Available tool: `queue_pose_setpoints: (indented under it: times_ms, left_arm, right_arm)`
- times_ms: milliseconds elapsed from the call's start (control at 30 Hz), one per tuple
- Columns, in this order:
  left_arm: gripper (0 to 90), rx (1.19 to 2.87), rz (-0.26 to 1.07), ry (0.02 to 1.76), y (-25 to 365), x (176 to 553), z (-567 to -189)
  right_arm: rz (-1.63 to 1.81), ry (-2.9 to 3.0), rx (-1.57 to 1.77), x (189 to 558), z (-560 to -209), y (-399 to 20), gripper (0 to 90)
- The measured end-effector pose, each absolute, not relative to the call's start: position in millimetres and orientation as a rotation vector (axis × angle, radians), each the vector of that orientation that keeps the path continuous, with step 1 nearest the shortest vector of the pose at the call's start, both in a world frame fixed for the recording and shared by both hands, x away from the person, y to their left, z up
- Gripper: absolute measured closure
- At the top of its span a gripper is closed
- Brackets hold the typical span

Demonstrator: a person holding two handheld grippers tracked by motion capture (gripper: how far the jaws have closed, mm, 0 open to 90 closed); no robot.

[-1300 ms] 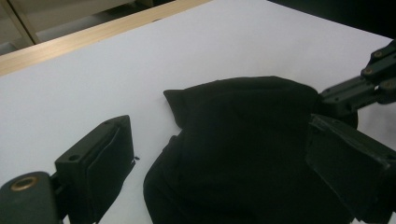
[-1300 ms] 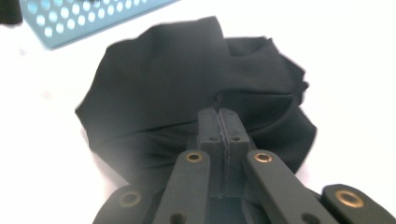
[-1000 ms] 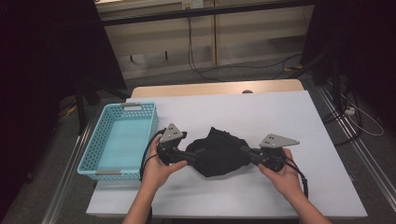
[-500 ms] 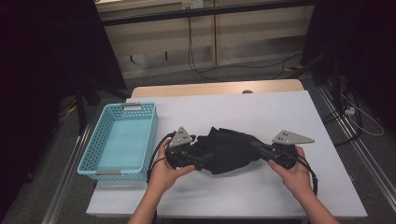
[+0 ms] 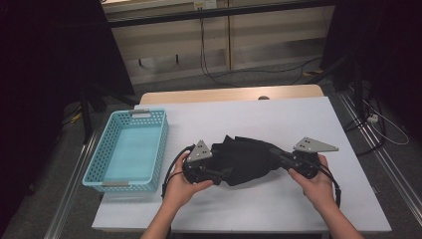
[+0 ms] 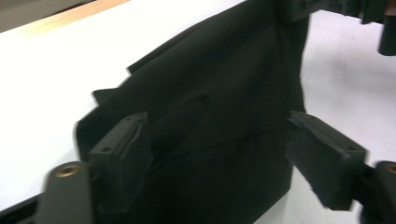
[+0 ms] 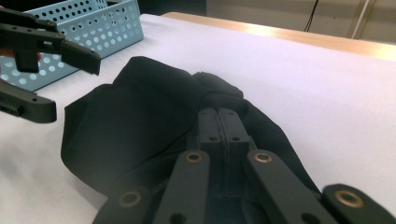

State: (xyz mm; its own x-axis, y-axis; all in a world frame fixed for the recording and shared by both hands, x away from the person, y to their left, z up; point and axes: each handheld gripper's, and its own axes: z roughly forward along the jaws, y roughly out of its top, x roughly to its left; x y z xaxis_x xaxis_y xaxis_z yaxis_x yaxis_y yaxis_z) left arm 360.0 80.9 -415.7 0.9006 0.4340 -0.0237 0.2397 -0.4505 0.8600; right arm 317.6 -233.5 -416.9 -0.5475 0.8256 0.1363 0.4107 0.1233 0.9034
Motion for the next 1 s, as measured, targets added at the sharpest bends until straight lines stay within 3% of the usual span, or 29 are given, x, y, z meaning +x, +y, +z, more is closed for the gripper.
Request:
queue_pose_setpoints:
  times_ms: [433,867,1000]
  left_arm:
    - [50.3,2.157,0.178,0.464,66,353,-437]
    - [89.1,2.242,0.071,0.443,54,350,-451]
    - [89.8,2.234,0.064,0.453,56,350,-444]
  right_arm:
    - [1.4,1.98,1.234,318,-419,-241,89.7]
    - [1.379,1.994,1.244,318,-422,-240,89.8]
    - [1.381,1.995,1.244,317,-422,-241,89.8]
